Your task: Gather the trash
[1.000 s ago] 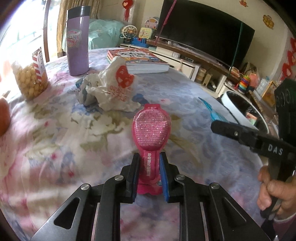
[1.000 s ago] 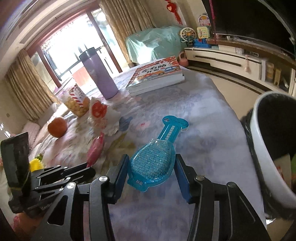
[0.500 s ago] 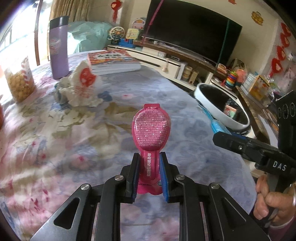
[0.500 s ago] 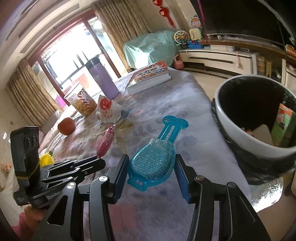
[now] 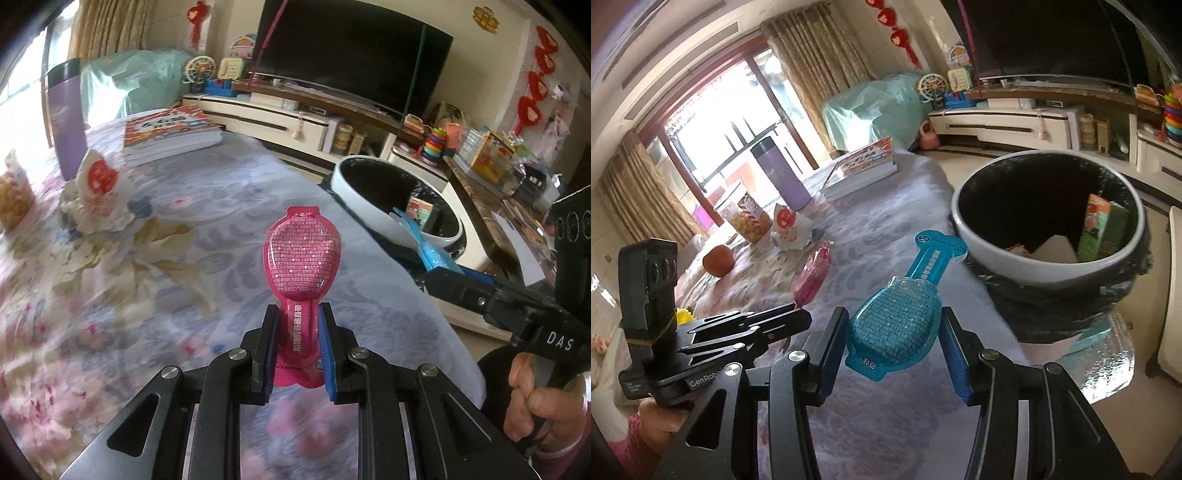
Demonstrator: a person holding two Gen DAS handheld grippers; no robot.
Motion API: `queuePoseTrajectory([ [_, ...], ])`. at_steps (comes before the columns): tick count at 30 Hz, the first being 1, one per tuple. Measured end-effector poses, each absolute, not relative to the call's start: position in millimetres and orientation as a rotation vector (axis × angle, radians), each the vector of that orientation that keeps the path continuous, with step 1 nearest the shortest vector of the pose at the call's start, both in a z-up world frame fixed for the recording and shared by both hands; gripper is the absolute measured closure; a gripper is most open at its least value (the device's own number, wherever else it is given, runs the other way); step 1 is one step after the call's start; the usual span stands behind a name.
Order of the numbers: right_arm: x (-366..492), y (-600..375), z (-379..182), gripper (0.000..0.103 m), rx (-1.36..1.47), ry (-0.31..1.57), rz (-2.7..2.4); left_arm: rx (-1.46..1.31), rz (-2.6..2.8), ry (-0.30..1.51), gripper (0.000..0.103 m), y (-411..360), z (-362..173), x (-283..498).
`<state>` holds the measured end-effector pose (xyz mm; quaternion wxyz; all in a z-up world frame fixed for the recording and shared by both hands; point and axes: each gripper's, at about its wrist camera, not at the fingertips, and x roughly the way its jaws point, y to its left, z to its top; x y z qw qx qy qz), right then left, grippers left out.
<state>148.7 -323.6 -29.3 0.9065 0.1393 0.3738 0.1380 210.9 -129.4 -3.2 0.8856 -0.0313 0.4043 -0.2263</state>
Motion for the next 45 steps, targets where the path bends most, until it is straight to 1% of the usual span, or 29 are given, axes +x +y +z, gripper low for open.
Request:
queuePoseTrajectory([
  [8,145,-351,-19,0.053,0.302,0.741,0.235,-0.044,-0.505,0.834,0.084,-153,2,219],
  [21,147,-385,-18,0.053,0.327,0.726,0.179,-0.007,-0.543,0.825,0.084,-186,11,233],
  [45,176,-431,-17,0.053,0.322,0.729,0.123,0.084,-0.588,0.843,0.084,-247,18,282],
])
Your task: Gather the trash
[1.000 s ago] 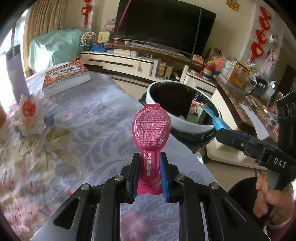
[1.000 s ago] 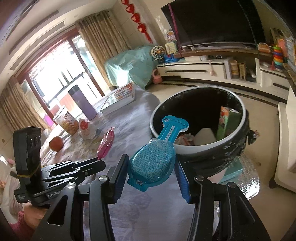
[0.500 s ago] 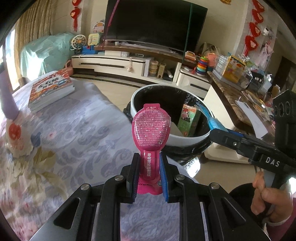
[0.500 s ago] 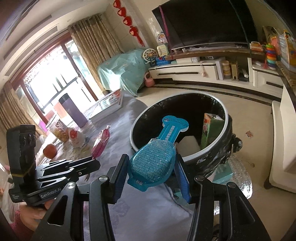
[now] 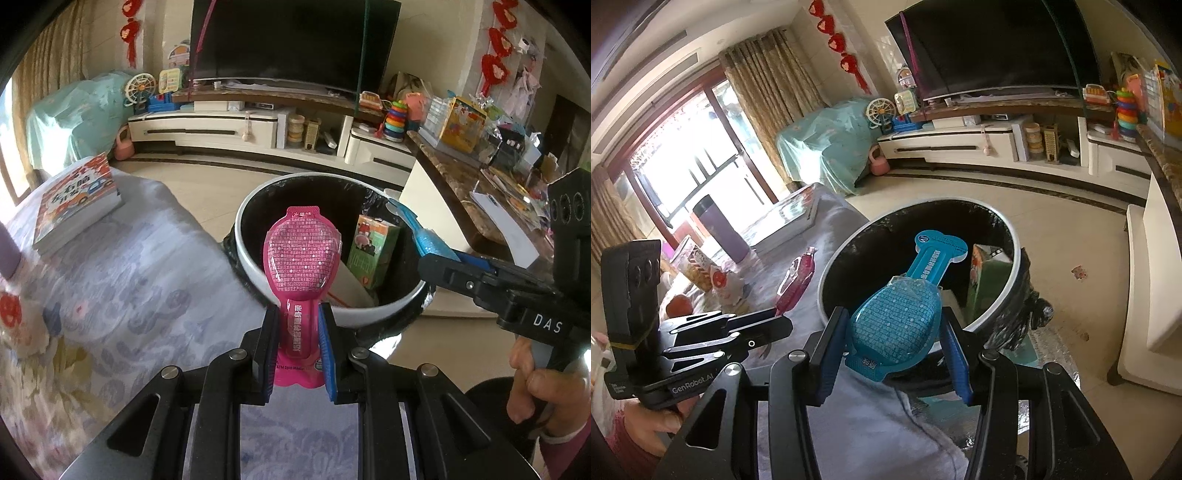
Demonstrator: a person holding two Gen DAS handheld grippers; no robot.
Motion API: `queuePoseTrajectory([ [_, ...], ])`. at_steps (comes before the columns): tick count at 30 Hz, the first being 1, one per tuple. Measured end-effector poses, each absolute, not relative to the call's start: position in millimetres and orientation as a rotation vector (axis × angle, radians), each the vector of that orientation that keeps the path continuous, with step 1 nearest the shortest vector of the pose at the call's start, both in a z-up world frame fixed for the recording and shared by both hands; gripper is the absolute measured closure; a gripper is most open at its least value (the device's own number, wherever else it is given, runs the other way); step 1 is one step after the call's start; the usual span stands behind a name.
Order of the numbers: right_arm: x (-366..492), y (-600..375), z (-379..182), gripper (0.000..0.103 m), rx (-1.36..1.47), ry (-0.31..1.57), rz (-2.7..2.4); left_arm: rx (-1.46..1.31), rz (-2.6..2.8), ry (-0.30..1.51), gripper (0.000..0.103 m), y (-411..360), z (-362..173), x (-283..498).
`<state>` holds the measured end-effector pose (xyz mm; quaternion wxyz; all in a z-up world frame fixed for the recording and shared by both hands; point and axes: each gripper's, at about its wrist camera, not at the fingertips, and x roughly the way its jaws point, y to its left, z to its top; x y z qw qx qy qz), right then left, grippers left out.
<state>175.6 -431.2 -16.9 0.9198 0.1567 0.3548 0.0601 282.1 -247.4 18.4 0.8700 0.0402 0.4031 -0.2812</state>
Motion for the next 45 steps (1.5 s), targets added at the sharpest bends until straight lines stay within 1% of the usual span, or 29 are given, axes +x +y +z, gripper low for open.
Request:
queuePoseTrajectory([
  [20,201,-441,-20,0.053,0.261,0.782,0.117,0.137,-0.599,0.874,0.084,-283,19,328],
  [41,213,-440,-22,0.052,0.220,0.820,0.108,0.165,-0.576,0.894,0.084,-298,14,344],
  [44,215,-442,-23,0.051,0.214,0.828,0.111,0.159,-0.562,0.904,0.082,-299,13,346],
  [45,216,-442,-23,0.048,0.220,0.833,0.116,0.153,-0.551,0.903,0.079,-299,13,346],
])
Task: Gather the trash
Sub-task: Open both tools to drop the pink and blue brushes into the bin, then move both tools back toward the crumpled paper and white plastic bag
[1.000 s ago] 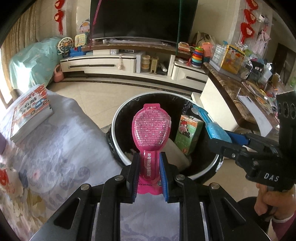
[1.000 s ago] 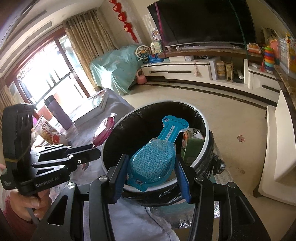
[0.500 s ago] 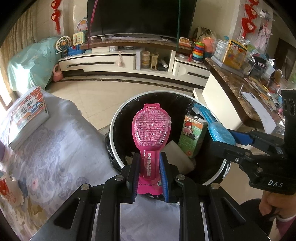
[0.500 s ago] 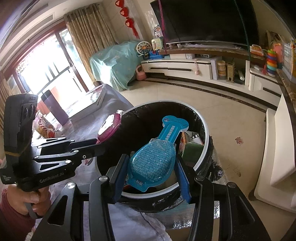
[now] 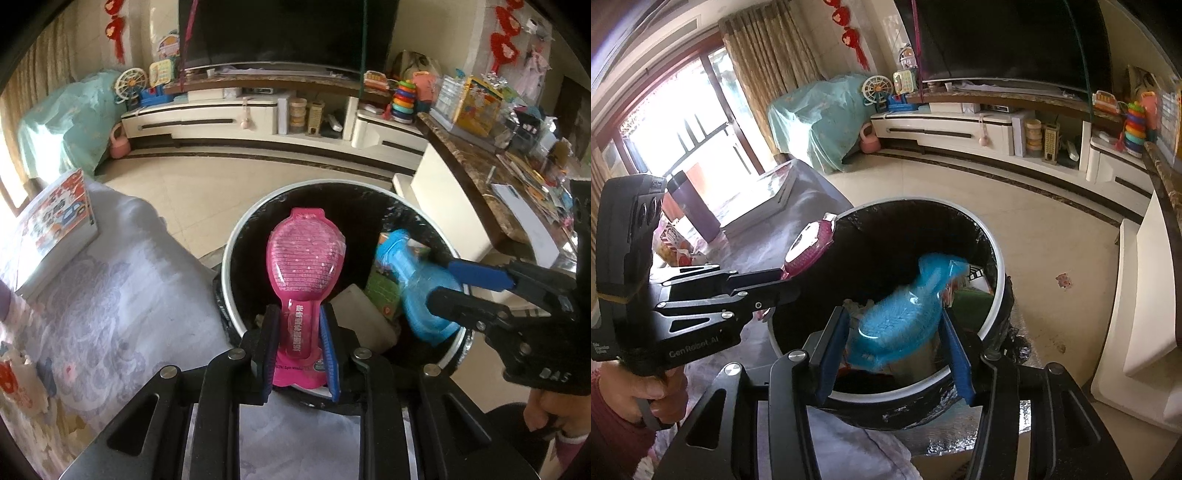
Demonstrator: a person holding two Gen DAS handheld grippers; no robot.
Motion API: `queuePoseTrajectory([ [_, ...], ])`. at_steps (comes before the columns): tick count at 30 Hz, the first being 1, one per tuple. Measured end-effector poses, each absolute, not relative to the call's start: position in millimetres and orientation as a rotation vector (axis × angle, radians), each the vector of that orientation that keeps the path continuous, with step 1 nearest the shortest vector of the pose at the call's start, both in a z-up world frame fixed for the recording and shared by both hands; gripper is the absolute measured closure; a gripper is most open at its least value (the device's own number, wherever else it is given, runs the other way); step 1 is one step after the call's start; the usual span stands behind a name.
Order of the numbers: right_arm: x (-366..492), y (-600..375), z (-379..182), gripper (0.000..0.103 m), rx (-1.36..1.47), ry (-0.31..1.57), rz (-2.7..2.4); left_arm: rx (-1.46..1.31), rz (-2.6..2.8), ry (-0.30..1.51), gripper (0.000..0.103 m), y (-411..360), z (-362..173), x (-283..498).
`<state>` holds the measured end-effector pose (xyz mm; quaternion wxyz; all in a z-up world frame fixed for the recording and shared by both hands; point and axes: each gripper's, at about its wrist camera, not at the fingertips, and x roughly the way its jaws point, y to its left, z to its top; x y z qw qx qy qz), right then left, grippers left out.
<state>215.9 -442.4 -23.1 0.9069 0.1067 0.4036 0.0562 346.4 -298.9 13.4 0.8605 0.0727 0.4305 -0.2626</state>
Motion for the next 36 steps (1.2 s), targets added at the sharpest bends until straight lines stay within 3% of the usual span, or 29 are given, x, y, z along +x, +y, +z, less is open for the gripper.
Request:
queuePoseTrajectory([
  [2,215,-444,-23,0.041,0.226,0.833,0.112,0.139,-0.545,0.898,0.072,-298,15,346],
  [8,204,-448,-15,0.038,0.245,0.799,0.101,0.129,-0.546,0.870,0.072,-294,15,332],
  [13,192,-443,-9,0.023,0.268,0.765,0.105,0.088,-0.530,0.858,0.061,-273,12,318],
  [19,179,-427,-8,0.017,0.310,0.747,0.134,0.022,-0.496,0.869,0.059,-240,3,293],
  [36,152,-365,-15,0.013,0.293,0.740,0.190,-0.123,-0.371,0.880,0.056,-154,-6,236],
])
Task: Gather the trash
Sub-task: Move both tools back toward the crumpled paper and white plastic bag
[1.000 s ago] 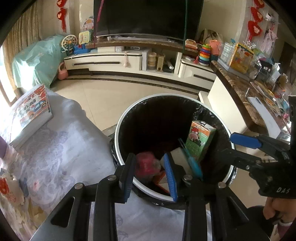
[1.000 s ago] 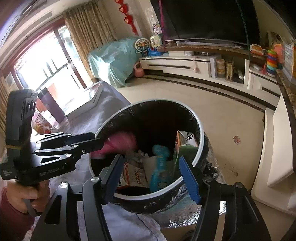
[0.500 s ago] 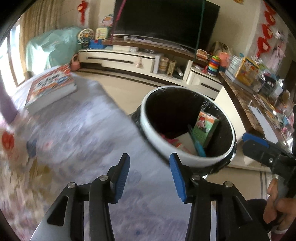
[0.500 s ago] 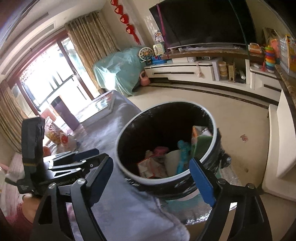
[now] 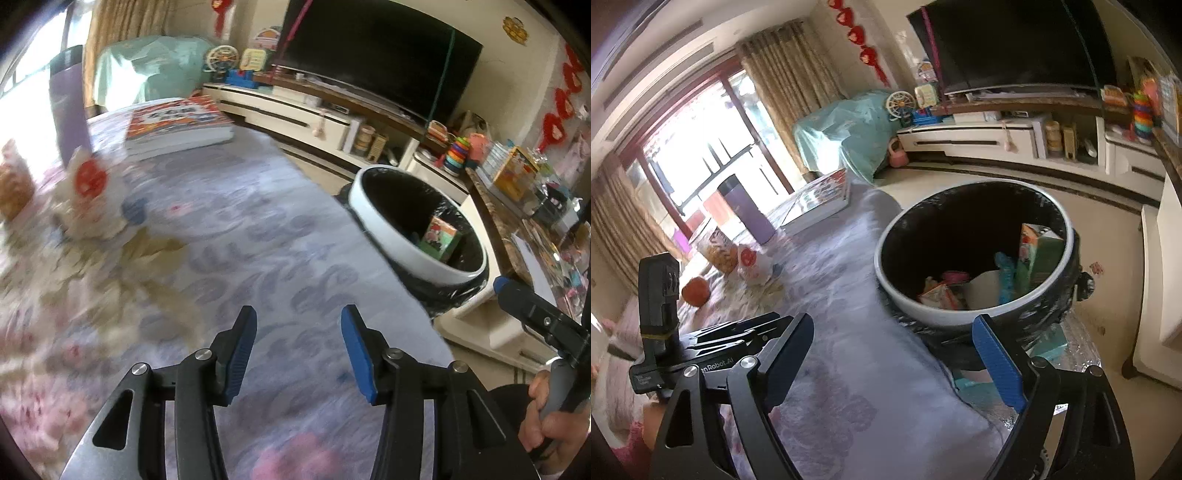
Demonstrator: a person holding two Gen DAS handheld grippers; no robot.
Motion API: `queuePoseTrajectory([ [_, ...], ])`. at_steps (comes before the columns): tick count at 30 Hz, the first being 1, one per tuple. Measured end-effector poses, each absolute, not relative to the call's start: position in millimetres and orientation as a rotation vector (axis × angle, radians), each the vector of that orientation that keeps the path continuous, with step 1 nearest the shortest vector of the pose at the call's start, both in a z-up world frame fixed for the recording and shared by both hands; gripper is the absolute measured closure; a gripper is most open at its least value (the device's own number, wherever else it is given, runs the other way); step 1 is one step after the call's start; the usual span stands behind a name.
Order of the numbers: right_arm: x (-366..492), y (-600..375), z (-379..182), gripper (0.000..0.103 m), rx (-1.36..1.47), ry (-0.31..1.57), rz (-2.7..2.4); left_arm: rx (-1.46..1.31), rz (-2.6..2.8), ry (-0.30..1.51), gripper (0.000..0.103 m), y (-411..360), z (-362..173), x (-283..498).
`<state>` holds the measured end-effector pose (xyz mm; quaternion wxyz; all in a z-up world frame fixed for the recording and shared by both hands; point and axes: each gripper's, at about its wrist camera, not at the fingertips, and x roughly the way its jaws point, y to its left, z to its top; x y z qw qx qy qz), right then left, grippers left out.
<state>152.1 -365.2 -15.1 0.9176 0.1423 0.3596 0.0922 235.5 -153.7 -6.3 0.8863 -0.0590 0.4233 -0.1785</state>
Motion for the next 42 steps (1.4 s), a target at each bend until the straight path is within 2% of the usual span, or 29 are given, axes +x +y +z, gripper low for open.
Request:
queuePoseTrajectory([
  [3,153,-354,-20,0.000,0.327,0.756,0.225,-0.137,-0.343,0.884,0.056,-139,-9,225],
  [8,159,-330,-29,0.000,0.356,0.824,0.285,-0.174,-0.281,0.886,0.056,-105,-10,211],
  [22,177,-254,-46,0.000,0.319,0.867,0.374,-0.244,-0.098,0.844,0.052,-14,-7,171],
  [32,206,-197,-39,0.000,0.243,0.806,0.400,-0.287,-0.029,0.834,0.050,28,-12,170],
  [36,231,-185,-43,0.003,0.260,0.808,0.409,-0.291,-0.013,0.834,0.049,39,-14,178],
  [38,246,-179,-47,0.008,0.270,0.822,0.425,-0.287,-0.007,0.834,0.050,43,-13,185],
  [40,257,-173,-52,0.019,0.280,0.833,0.435,-0.279,-0.004,0.829,0.049,47,-12,195],
  [42,269,-166,-56,0.023,0.283,0.844,0.448,-0.268,-0.001,0.826,0.049,48,-12,204],
])
